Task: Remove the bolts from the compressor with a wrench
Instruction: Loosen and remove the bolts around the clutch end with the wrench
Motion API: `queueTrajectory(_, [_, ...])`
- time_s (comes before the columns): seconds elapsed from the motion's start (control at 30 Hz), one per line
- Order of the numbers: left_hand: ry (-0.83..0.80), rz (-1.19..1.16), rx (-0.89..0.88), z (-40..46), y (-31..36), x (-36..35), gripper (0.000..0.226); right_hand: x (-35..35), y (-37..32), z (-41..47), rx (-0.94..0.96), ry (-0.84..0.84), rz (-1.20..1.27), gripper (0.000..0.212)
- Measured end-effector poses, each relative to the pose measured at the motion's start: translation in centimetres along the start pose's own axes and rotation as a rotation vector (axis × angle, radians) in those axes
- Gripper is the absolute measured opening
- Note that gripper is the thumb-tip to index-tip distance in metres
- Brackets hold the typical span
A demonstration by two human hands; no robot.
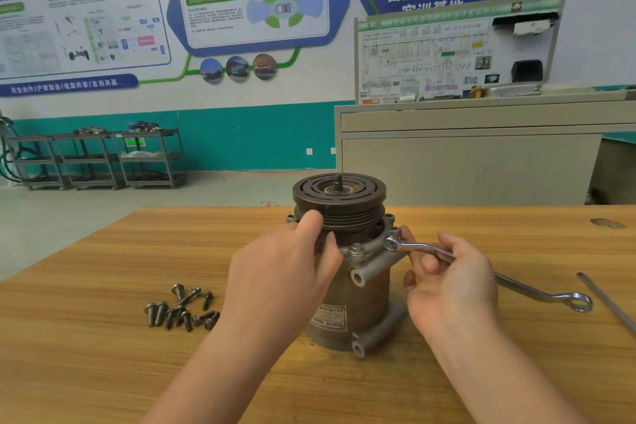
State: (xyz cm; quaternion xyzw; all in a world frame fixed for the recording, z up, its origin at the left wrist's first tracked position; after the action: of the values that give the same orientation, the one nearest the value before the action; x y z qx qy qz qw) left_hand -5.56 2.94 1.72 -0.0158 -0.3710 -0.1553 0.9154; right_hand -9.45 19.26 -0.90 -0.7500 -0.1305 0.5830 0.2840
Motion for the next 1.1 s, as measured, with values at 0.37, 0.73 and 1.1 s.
queueTrajectory(0.37, [0.108, -0.593, 0.166, 0.7, -2.7, 1.0, 0.030, -0.1, -0.2, 0.2, -0.070, -0.047, 0.032, 0.024])
queueTrajectory(0.73, [-0.865, 0.238, 0.459, -0.5, -15.8, -4.0, 0.036, -0.1, -0.2, 0.3, -0.116, -0.061, 0.055, 0.025])
queueTrajectory(1.1, [-1.047, 0.424, 0.463, -0.2, -18.7, -4.8, 0.047, 0.0, -0.3, 0.7, -0.013, -0.024, -0.027, 0.020])
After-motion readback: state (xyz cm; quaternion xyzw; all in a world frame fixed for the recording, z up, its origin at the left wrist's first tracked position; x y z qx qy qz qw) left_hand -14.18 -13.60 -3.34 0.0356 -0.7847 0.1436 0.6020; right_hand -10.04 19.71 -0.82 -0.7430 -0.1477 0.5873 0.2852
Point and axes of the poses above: each hand's wrist, its own z-axis towards the middle knuckle, its own x-axis out of the back of the hand, y = z × x, the point moved 1 cm from there along z, towards the middle knuckle, and after that the axes turned 2 degrees about -y, right-handed, at the moved point
